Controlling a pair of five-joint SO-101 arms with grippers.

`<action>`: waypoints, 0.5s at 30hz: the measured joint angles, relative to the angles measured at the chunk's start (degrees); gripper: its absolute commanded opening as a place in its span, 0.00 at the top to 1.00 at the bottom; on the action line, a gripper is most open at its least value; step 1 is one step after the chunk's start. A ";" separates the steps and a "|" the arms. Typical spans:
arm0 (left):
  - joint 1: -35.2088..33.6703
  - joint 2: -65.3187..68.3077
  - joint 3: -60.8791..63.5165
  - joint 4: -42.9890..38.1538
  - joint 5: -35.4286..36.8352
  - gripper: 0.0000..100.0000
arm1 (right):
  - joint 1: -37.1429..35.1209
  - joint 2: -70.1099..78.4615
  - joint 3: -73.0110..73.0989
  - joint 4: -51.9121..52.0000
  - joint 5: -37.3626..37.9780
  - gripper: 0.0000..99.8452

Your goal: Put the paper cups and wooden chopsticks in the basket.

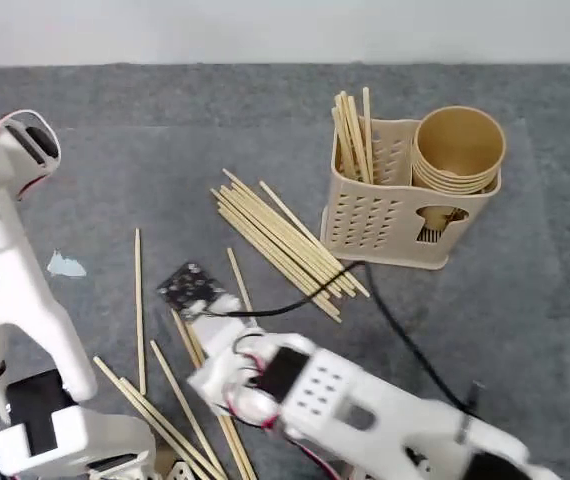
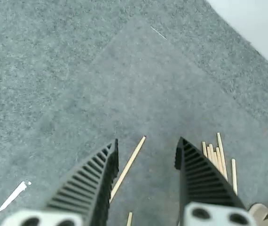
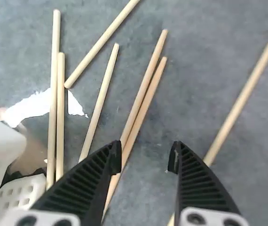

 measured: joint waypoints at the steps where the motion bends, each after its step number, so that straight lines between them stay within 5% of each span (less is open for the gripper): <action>1: 0.09 0.00 0.00 0.00 0.00 0.81 | -0.09 3.25 -1.14 -1.14 -0.09 0.83; 15: -0.79 0.00 0.00 0.00 0.00 0.81 | -0.18 29.54 -13.89 -7.30 -0.18 0.89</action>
